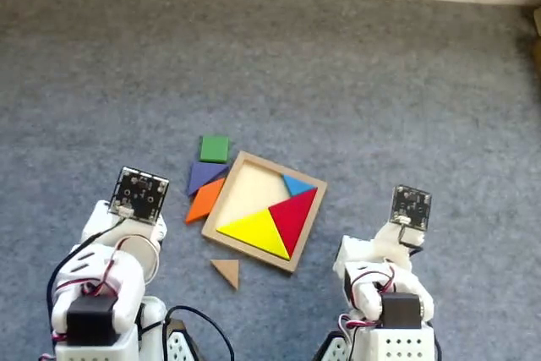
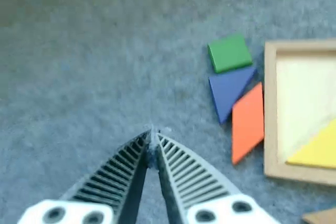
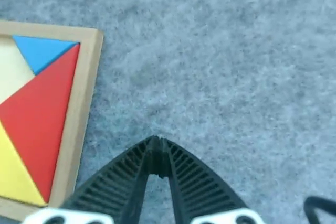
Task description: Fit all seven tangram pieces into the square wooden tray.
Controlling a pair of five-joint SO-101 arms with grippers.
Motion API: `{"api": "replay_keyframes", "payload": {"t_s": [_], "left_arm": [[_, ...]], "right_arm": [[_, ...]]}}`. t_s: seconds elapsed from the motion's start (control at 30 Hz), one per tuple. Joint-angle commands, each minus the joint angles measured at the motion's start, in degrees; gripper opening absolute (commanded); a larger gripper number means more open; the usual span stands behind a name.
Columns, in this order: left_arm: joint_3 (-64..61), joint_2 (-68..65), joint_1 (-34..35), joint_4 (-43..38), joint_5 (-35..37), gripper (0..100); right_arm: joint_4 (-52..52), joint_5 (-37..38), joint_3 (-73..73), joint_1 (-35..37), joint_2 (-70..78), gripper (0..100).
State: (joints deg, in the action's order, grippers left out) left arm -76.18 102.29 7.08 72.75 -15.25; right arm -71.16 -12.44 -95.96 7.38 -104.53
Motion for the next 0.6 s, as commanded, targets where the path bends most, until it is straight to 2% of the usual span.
{"api": "replay_keyframes", "payload": {"t_s": [0.0, 0.17, 0.3, 0.37, 0.57], "left_arm": [[10.2, -5.1, 0.7, 1.8, -0.7, 0], [21.2, -24.8, 0.6, 3.3, -0.6, 3], [28.2, -40.5, -1.1, 2.9, -0.4, 16], [31.3, -47.0, -2.0, 2.9, 2.8, 21], [40.7, -64.2, -5.9, 0.9, 5.7, 22]], "right_arm": [[-0.5, -0.5, -8.7, 3.1, -0.9, 0.6], [-0.5, -0.5, -8.6, 4.2, -0.7, 0.6], [-0.5, -0.5, -8.6, 4.2, -0.7, 0.6], [-0.5, -0.5, -8.6, 4.2, -0.7, 0.6], [-0.5, -0.5, -8.6, 2.1, -1.1, 0.6]]}}
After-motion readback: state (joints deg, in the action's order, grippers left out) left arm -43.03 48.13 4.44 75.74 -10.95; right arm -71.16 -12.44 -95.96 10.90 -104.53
